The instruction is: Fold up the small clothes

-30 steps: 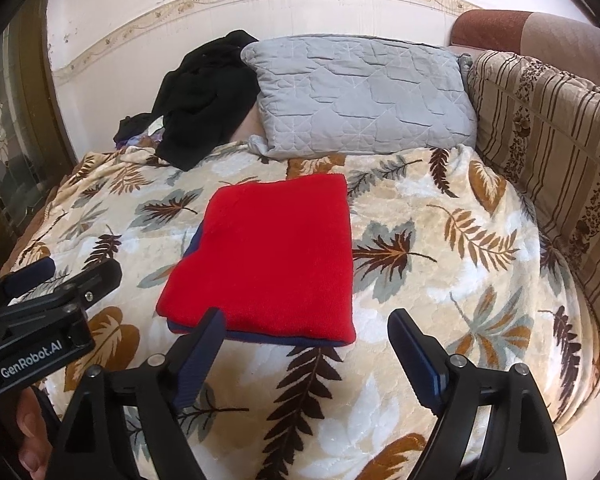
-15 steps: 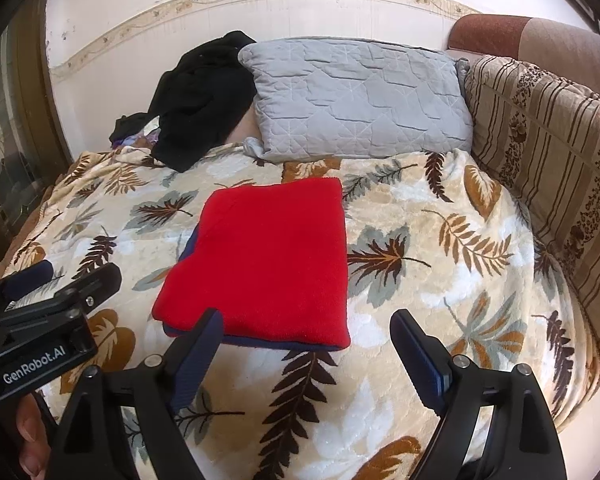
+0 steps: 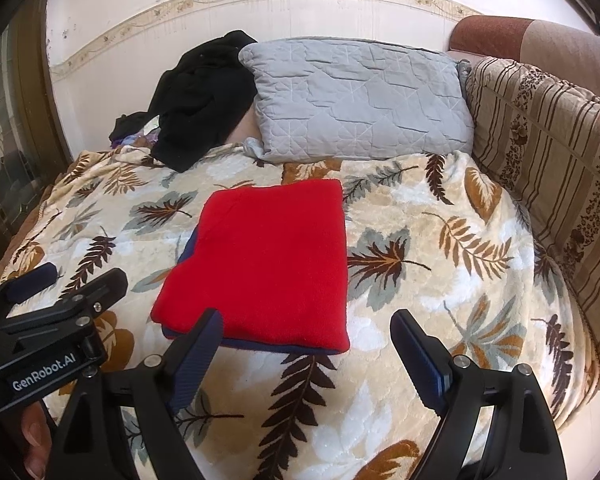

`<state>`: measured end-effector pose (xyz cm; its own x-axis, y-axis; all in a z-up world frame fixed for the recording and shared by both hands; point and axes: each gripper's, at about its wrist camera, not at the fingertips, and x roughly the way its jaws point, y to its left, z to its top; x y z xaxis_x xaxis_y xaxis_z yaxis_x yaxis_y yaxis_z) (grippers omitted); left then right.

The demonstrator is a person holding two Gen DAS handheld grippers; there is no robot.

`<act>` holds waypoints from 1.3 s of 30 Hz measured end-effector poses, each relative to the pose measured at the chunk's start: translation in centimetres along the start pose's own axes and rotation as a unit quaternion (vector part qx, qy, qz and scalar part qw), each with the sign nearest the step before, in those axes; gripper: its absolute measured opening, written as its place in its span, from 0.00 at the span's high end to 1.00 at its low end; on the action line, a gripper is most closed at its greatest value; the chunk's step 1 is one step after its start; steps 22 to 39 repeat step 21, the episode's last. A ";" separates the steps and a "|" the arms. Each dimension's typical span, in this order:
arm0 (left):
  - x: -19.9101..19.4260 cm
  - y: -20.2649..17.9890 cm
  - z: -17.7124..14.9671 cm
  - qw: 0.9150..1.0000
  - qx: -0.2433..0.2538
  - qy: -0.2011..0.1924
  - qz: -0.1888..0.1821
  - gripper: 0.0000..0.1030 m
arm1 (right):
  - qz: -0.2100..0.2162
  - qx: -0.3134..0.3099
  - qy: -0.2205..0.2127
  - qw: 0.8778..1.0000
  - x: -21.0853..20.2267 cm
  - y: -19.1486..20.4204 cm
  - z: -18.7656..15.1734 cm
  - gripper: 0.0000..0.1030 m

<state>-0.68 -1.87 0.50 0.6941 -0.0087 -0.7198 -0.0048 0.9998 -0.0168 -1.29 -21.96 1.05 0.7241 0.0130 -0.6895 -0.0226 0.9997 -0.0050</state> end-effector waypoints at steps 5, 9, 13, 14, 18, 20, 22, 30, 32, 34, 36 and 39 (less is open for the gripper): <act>0.3 -0.2 0.0 1.000 0.008 0.002 0.006 0.09 | -0.001 0.002 0.005 1.000 0.3 -0.2 0.0 0.14; 0.6 -0.3 -0.1 1.000 0.010 0.005 0.009 0.09 | 0.000 0.002 0.006 1.000 0.5 -0.3 0.1 0.14; 0.8 -0.3 0.0 1.000 0.013 0.002 0.009 0.09 | 0.000 0.001 0.006 1.000 0.6 -0.1 0.2 0.14; 0.9 -0.4 0.1 1.000 0.014 0.001 0.010 0.09 | 0.000 0.000 0.006 1.000 0.6 -0.1 0.3 0.14; 1.2 -0.3 0.4 1.000 0.016 -0.004 0.010 0.09 | 0.000 0.001 0.006 1.000 1.0 0.0 0.5 0.14; 1.6 -0.3 0.6 1.000 0.018 -0.004 0.011 0.09 | -0.001 0.001 0.007 1.000 1.2 0.0 0.7 0.14; 1.7 -0.3 0.6 1.000 0.018 -0.003 0.010 0.09 | -0.002 0.001 0.008 1.000 1.4 0.1 0.7 0.14; 1.7 -0.3 0.6 1.000 0.018 -0.003 0.010 0.09 | -0.002 0.001 0.008 1.000 1.4 0.1 0.7 0.14; 1.7 -0.3 0.6 1.000 0.018 -0.003 0.010 0.09 | -0.002 0.001 0.008 1.000 1.4 0.1 0.7 0.14; 1.7 -0.3 0.6 1.000 0.018 -0.003 0.010 0.09 | -0.002 0.001 0.008 1.000 1.4 0.1 0.7 0.14; 1.7 -0.3 0.6 1.000 0.018 -0.003 0.010 0.09 | -0.002 0.001 0.008 1.000 1.4 0.1 0.7 0.14; 1.7 -0.3 0.6 1.000 0.018 -0.003 0.010 0.09 | -0.002 0.001 0.008 1.000 1.4 0.1 0.7 0.14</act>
